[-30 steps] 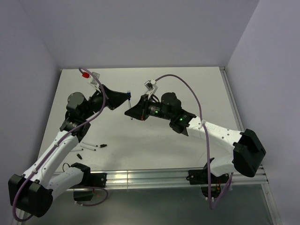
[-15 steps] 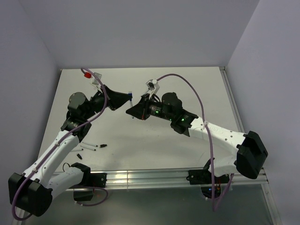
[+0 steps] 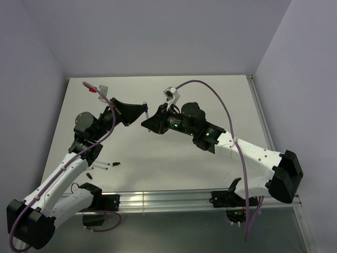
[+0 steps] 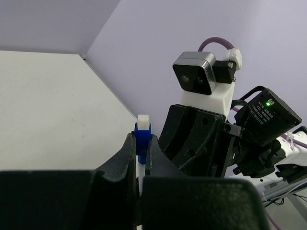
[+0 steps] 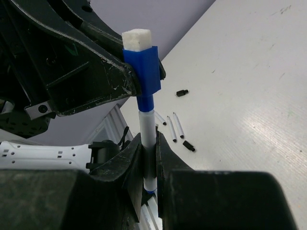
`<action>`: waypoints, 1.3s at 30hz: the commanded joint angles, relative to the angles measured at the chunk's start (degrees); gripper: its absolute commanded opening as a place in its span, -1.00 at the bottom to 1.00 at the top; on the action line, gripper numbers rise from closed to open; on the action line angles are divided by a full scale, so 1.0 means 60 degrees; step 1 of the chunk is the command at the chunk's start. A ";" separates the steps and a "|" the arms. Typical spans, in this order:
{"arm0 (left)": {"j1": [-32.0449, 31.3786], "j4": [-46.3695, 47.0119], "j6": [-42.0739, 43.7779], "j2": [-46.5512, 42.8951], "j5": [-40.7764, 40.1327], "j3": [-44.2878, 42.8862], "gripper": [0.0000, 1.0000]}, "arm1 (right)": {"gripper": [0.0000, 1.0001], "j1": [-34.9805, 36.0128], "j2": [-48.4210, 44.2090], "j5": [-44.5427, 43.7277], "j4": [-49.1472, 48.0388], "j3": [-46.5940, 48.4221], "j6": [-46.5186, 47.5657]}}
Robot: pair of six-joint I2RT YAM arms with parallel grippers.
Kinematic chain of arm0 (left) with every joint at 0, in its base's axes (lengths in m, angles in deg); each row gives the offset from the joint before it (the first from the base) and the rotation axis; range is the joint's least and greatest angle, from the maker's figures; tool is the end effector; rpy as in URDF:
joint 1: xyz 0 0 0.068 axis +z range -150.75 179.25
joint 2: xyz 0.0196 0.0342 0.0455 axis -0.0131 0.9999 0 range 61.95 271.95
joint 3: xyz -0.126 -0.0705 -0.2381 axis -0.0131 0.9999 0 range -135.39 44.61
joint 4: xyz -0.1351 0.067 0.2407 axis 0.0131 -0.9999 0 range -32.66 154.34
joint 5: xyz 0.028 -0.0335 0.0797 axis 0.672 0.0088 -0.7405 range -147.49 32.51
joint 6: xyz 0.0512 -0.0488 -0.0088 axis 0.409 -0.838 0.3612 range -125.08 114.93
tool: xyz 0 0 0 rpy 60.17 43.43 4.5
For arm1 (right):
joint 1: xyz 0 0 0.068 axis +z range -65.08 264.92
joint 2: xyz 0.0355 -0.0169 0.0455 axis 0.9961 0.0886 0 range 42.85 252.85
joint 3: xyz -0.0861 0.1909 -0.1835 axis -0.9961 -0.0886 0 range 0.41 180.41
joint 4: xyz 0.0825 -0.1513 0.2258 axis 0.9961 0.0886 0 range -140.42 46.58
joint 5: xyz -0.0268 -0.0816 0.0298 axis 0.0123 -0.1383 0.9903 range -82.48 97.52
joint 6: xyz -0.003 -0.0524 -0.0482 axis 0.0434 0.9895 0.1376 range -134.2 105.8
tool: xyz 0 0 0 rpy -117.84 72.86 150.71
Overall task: Insert the pens into the pen caps
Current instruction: Press the pen cap onto the pen.
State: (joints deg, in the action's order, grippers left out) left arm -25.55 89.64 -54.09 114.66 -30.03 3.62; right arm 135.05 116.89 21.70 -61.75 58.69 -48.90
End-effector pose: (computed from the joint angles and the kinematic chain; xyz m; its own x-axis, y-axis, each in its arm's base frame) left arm 0.2198 -0.1314 0.3619 -0.4482 -0.5308 -0.7192 0.6719 0.3306 -0.6627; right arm 0.2143 0.2788 0.3474 -0.5534 0.1983 -0.8089 -0.7124 0.3906 0.5831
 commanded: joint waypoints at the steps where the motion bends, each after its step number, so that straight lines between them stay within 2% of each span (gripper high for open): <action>1: -0.0451 0.0588 -0.0356 -0.0420 0.0623 0.0138 -0.99 | -1.00 -0.0327 -0.0226 -0.1484 -0.0367 0.0804 0.0274; 9: -0.1169 -0.0319 0.0375 -0.0743 0.0462 -0.0170 -0.99 | -1.00 -0.0342 -0.0065 -0.0958 0.0423 0.1828 0.1431; 16: -0.1652 -0.0407 0.0756 -0.0801 0.0506 -0.0140 -0.99 | -1.00 -0.0781 -0.0182 0.0168 0.0351 0.1947 0.1316; 20: -0.1843 -0.0277 0.0947 -0.0831 0.0579 -0.0082 -0.99 | -1.00 -0.1220 -0.0284 0.1443 -0.0541 0.1669 0.0877; 29: -0.2254 0.0075 0.1123 -0.0772 0.0652 0.0094 -0.99 | -1.00 -0.2319 -0.0182 0.4211 -0.3423 0.0980 -0.1288; 39: -0.2693 0.0500 0.1196 -0.0523 0.0989 0.0050 -0.99 | -1.00 -0.2905 0.0184 0.5605 -0.6356 0.0585 -0.3400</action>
State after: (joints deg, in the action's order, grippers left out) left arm -38.18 98.55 -47.75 111.16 -39.86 2.79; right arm 122.22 118.26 64.34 -81.53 60.28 -61.03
